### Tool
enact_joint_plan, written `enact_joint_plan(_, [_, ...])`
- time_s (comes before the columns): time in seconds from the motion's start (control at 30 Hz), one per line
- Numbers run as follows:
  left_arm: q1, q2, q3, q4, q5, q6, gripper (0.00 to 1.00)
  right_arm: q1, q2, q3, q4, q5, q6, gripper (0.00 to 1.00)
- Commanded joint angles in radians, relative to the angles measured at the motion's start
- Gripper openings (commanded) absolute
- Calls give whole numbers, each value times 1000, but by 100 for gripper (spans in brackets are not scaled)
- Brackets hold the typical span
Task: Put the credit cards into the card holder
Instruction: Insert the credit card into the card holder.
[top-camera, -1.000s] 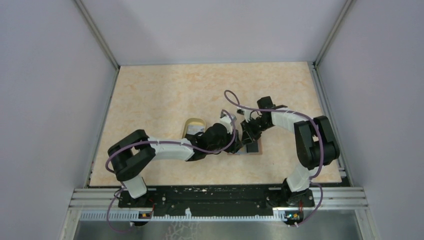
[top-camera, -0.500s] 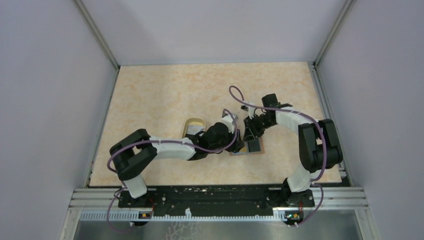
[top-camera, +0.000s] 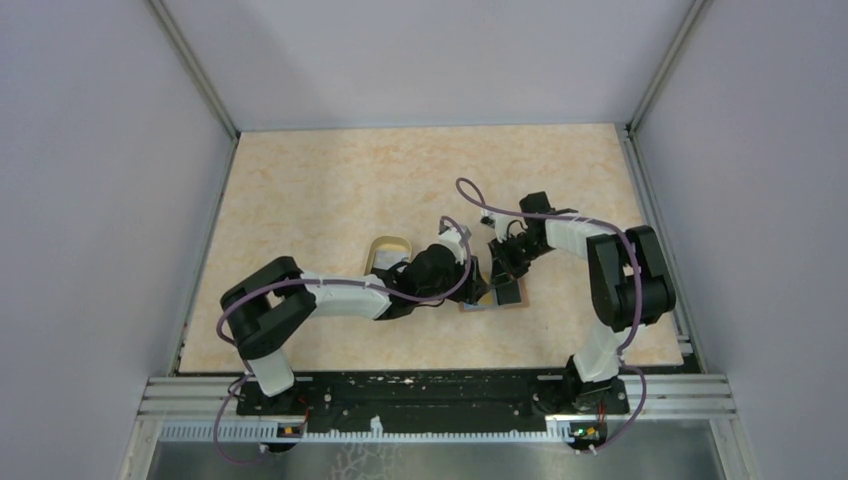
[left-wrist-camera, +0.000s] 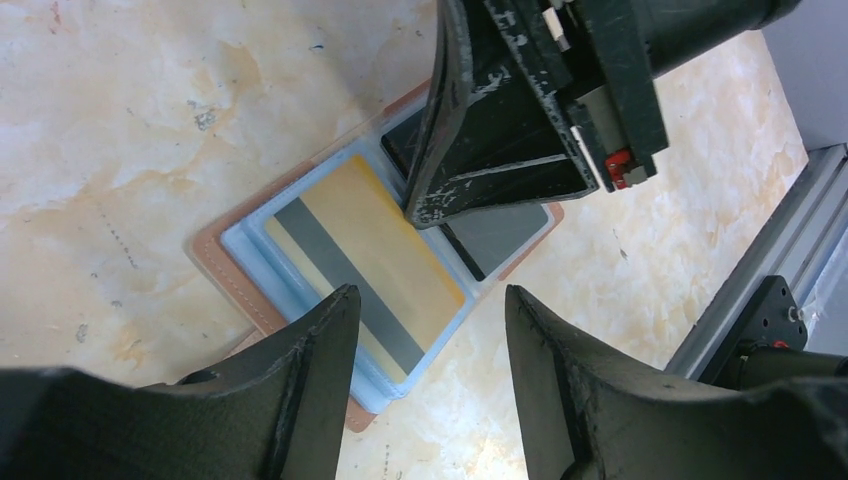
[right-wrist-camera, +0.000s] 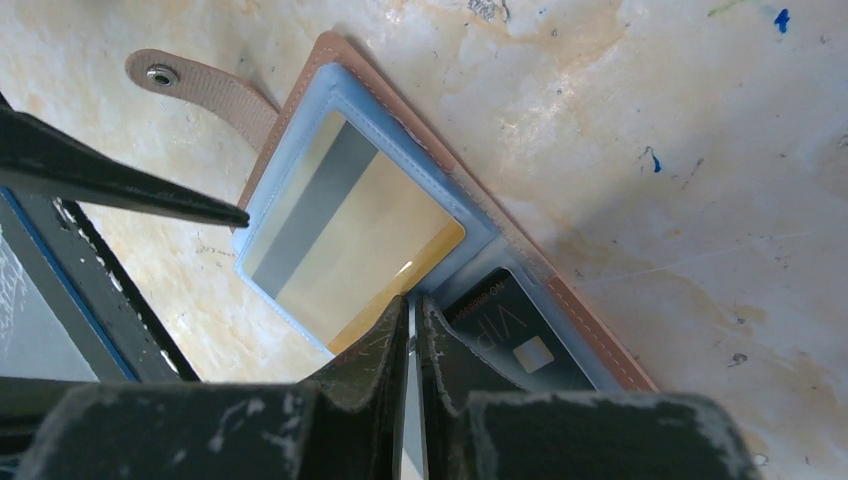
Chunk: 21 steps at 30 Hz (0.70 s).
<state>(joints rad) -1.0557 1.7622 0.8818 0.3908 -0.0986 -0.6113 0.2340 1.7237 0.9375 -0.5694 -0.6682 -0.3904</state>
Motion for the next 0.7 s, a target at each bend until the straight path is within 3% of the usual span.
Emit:
enact_joint_plan(0.0, [21,24,-19,38,30,-29,62,13,28,24,9,51,11,6])
enact_joint_plan(0.67, [27,69,5,-12,30,-58,63,16,60,27,1,69,14,6])
